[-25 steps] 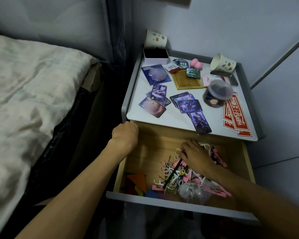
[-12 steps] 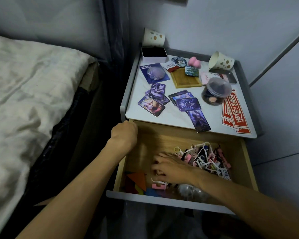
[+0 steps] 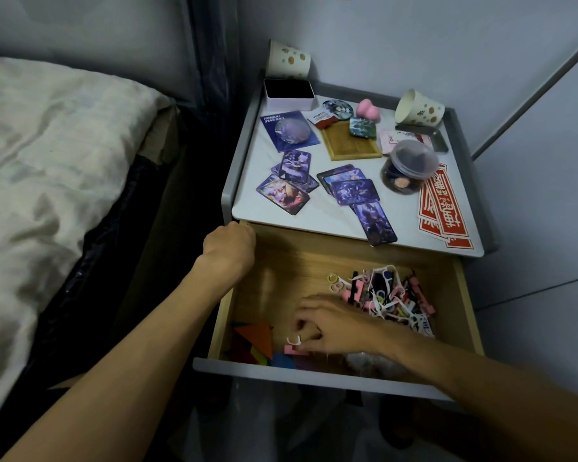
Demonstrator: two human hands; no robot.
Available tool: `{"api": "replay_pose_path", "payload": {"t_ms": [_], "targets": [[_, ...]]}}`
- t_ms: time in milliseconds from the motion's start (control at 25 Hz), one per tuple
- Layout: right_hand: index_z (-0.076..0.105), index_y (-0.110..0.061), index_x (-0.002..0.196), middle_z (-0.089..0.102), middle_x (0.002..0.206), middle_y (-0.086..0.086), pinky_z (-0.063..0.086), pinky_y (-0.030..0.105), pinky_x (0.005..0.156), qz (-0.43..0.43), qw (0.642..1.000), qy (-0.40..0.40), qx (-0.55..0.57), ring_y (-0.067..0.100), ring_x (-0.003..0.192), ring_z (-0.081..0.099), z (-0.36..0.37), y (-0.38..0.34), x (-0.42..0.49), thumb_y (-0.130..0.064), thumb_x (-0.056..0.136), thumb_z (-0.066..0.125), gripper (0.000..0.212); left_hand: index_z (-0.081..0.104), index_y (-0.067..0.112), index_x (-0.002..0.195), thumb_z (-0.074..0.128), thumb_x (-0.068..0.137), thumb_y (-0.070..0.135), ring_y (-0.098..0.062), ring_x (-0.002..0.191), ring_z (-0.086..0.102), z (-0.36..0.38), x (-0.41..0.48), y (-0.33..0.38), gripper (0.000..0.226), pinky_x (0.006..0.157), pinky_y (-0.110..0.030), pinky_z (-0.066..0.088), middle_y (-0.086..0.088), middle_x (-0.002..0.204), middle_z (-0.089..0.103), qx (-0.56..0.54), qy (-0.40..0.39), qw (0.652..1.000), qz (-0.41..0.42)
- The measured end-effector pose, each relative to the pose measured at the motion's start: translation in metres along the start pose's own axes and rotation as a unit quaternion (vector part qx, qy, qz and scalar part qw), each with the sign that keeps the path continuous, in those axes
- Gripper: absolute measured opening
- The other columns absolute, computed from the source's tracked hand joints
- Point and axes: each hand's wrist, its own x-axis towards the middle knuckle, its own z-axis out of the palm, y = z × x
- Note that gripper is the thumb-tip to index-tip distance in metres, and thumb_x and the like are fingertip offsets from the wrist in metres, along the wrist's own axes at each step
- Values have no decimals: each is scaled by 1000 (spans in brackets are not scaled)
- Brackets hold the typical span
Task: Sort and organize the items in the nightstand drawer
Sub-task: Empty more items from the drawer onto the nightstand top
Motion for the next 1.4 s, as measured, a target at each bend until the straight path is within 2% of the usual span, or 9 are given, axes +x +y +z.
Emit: {"api": "replay_pose_path", "payload": {"t_ms": [120,280,520,760,880,920,1080,1280,1400], "targets": [[54,-28,125,49,117,-6,42,31,89,-35,998,-46,21,12,108,46,9,-22,17,-31,91,63,36,52,5,128,44,96,2,-34,111,60,0,-1,0,33,81,-37,50,-16,124,57,3,3,1000,1],[62,-26,109,48,106,-11,45,35,89,-27,998,-52,32,7,100,46,8,-11,15,-26,95,59,15,51,3,130,44,95,1,-35,115,58,-3,0,-2,35,84,-38,50,-17,127,55,3,-8,1000,5],[69,-25,98,56,101,-11,48,33,92,16,996,-75,55,6,98,50,1,7,2,-23,87,68,11,52,3,125,45,94,2,-34,106,61,-5,0,-4,31,79,-37,50,-17,118,58,-14,-28,999,6],[73,-18,100,64,94,-9,46,13,78,89,968,152,178,-1,83,58,-74,6,-3,-25,91,68,12,68,12,89,65,88,44,-20,60,72,-44,-7,-27,31,72,-39,61,-4,75,71,-252,-23,967,-31],[74,-19,98,70,92,-9,48,12,78,91,951,211,204,0,85,62,-117,7,-15,-20,91,68,9,70,17,95,66,88,45,-20,69,71,-61,-12,-32,29,76,-40,59,-1,77,72,-318,67,946,0],[74,-19,97,71,92,-9,48,13,79,100,943,236,211,0,86,63,-129,10,-17,-19,91,68,9,67,16,99,66,89,40,-20,70,72,-66,-13,-30,26,74,-39,59,-1,80,73,-390,79,918,7],[73,-16,102,72,96,-3,48,15,74,147,909,325,213,7,87,65,-166,28,-12,-16,92,66,12,50,12,127,63,94,25,-29,80,73,-92,-14,-16,38,67,-36,57,-11,97,73,-690,63,720,-14],[66,-13,117,65,114,2,47,26,81,208,908,319,172,13,98,60,-204,49,30,-23,91,66,28,59,15,99,52,96,20,-19,82,71,-112,-3,-13,9,62,-26,56,-6,101,71,-837,38,543,-57],[63,-13,121,59,122,4,45,21,76,219,915,305,150,13,100,57,-214,59,60,-23,92,66,31,60,12,99,52,95,19,-16,77,68,-115,14,-10,11,55,-23,55,-3,96,69,-871,40,483,-84]]}}
